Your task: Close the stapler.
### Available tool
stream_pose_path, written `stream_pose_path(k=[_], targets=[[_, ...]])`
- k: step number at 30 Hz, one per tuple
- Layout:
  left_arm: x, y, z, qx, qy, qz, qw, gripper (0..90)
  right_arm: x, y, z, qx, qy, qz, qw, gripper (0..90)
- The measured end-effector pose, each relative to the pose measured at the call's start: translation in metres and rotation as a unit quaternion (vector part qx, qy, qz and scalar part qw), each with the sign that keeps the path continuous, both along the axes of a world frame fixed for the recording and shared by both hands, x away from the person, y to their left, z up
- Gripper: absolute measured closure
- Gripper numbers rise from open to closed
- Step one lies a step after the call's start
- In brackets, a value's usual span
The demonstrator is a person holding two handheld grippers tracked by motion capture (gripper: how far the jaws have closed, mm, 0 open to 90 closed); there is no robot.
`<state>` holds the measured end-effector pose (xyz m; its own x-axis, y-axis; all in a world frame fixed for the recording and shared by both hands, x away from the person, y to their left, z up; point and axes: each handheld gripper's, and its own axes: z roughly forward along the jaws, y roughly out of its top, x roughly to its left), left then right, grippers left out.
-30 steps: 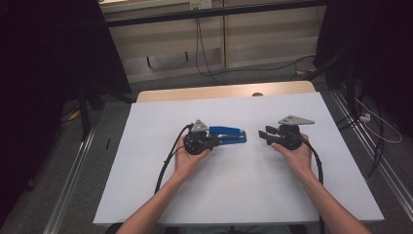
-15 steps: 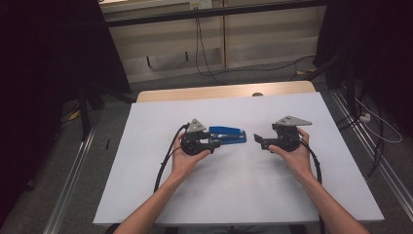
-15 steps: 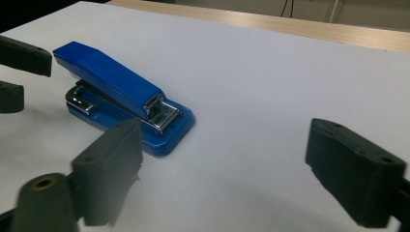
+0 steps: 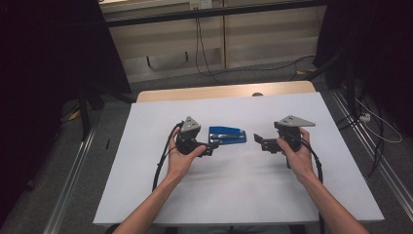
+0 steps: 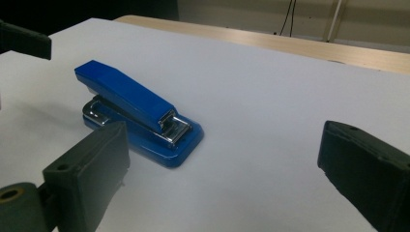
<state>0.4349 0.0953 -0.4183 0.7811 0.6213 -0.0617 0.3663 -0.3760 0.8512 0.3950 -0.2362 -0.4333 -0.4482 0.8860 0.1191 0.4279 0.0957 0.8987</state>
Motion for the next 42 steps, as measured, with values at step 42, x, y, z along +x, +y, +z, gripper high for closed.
stream_pose_path(k=[42], targets=[[-0.061, 0.079, 0.006, -0.018, -0.036, 0.096, 0.9945, 3.6, -0.056, -0.014, 0.010, -0.022, -0.023, -0.062, 0.9976, 2.9]])
